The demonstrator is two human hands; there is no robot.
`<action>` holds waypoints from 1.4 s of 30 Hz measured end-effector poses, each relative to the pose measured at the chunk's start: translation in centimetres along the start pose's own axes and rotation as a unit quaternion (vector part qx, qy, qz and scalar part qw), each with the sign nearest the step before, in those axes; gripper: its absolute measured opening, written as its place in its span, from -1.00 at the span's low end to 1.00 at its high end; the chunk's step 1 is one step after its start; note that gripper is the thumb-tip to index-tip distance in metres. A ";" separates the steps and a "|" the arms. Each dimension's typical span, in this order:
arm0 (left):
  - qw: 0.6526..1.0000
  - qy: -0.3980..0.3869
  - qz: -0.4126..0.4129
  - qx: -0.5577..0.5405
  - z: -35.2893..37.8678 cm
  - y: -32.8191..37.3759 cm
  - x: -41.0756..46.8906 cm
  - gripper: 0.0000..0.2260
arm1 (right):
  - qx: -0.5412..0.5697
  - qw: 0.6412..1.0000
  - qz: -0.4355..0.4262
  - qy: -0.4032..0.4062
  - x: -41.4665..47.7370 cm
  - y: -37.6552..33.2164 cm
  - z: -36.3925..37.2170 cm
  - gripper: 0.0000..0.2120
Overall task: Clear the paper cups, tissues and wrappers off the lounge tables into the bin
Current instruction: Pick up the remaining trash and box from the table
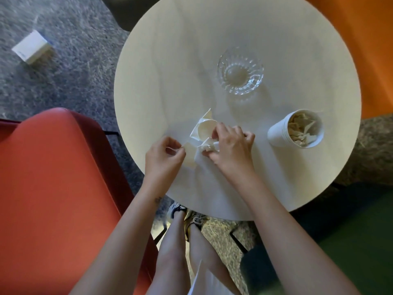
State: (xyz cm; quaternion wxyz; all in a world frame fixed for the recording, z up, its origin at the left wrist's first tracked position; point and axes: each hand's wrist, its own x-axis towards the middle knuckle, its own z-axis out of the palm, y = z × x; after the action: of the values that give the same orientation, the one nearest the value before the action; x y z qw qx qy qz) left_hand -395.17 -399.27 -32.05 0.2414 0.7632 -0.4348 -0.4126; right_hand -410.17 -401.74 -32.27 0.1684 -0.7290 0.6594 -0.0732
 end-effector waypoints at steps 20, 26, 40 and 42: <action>0.948 -0.136 -0.028 -0.286 -1.8 6.6 -1.1 -0.88 | 0.354 0.932 0.033 -0.066 0.4 -2.6 -5.2 -0.74; 0.976 -0.095 -0.019 -0.196 -1.2 6.1 -0.6 -0.91 | 0.286 0.955 -0.007 -0.076 0.3 -2.8 -4.6 -0.63; 0.950 -0.174 0.004 -0.261 -1.8 8.9 0.9 -0.90 | 0.418 0.905 0.074 0.034 0.7 -1.5 -7.7 -0.85; 0.945 -0.202 0.025 -0.257 -1.3 10.3 0.9 -0.83 | 0.437 0.893 0.083 0.072 0.6 -0.8 -9.2 -0.85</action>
State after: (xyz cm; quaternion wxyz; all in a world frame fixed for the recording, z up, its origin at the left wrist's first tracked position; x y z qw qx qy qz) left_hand -398.59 -405.24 -24.27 0.3466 0.5651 -0.3724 -0.6495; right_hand -412.35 -403.60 -23.51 0.4271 -0.5174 0.6294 -0.3921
